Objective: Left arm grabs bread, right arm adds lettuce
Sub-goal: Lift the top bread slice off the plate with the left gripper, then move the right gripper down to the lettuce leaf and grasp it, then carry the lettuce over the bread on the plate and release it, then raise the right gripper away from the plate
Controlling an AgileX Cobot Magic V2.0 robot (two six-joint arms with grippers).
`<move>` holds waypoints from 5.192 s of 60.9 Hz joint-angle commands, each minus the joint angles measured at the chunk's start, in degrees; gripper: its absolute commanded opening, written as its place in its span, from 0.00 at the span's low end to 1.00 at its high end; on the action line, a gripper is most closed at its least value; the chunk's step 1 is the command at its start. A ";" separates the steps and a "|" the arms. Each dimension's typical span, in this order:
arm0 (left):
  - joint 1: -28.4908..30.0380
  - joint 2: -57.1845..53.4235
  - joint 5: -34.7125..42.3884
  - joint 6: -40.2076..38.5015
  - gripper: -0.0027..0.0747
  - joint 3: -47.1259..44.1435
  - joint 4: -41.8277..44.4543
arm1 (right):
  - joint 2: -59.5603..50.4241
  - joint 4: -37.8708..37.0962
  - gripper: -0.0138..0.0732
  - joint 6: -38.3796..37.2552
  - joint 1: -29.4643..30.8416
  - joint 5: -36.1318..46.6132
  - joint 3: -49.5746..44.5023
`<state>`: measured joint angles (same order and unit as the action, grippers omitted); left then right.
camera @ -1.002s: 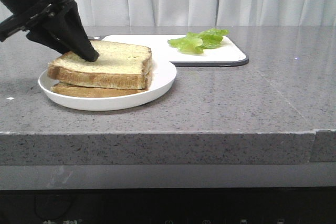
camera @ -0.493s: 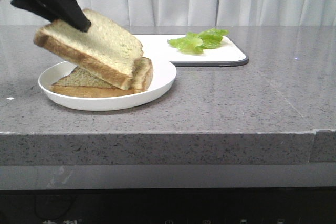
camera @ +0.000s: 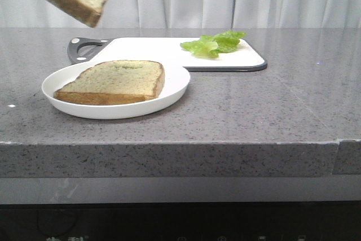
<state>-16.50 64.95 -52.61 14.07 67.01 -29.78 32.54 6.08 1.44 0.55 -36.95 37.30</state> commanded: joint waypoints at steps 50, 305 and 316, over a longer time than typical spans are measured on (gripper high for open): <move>17.42 -23.68 4.04 -1.74 0.01 -15.89 -0.49 | 18.51 22.74 0.65 16.49 -2.96 -1.58 12.95; 17.42 -23.68 4.26 -1.74 0.01 -15.89 -0.49 | 63.09 71.05 0.63 52.45 -21.31 -1.51 32.72; 17.42 -23.68 4.26 -1.74 0.01 -15.89 -0.49 | 55.70 57.03 0.63 44.14 -18.76 -1.80 32.72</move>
<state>0.73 41.53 -52.07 12.72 49.64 -28.28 94.25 67.28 49.13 -19.36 -37.73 68.50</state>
